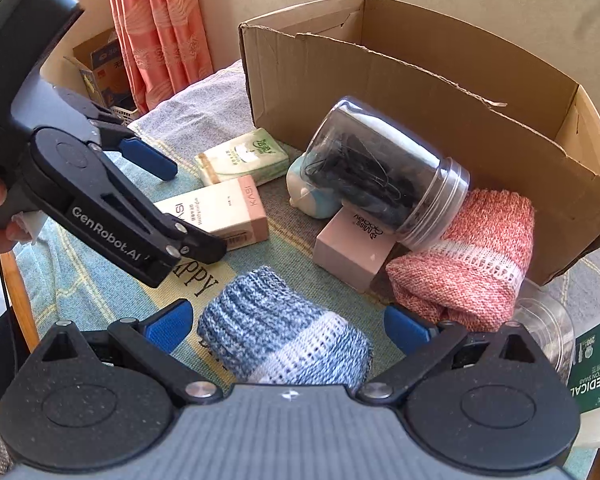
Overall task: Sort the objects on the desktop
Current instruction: 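Move the right tool toward the blue-grey sock while the left tool approaches the pink KASI box, then close the right tool on the blue-grey sock while the left tool grips the KASI box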
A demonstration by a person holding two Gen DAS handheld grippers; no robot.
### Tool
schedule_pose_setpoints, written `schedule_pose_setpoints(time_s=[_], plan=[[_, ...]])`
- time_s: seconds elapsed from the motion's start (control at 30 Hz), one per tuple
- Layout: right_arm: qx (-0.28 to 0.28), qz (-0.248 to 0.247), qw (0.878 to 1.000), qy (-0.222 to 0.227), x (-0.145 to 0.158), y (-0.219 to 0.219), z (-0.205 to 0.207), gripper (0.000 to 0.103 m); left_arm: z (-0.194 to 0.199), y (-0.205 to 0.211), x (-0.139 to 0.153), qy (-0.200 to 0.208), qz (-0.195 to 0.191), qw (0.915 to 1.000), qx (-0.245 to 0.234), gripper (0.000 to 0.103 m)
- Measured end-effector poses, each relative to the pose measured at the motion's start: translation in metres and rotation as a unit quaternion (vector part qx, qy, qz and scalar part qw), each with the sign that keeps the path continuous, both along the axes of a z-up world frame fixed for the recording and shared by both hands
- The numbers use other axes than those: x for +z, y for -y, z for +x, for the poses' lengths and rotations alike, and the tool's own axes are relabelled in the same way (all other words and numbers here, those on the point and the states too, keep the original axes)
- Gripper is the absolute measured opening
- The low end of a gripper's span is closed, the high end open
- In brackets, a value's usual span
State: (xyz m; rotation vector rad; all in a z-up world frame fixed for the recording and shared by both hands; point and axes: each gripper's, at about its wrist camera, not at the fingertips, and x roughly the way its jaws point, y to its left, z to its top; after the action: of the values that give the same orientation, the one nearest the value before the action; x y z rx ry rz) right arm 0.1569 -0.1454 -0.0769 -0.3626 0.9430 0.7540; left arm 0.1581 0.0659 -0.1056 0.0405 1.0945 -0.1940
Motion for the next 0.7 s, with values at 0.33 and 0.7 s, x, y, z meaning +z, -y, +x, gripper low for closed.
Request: schedule_pose_setpoints(time_s=[0.33,0.7], plan=[[0.013,0.002,0.999,-0.045,0.007,0.007,-0.026,0.103,-0.016,-0.018,0.001,-0.004,0.030,0.9995,-0.002,0.095],[0.011,0.013,0.997,-0.075,0.006,0.011,-0.037,0.103,-0.029,-0.004,0.011,-0.049,-0.082,0.9952,0.020,0.095]])
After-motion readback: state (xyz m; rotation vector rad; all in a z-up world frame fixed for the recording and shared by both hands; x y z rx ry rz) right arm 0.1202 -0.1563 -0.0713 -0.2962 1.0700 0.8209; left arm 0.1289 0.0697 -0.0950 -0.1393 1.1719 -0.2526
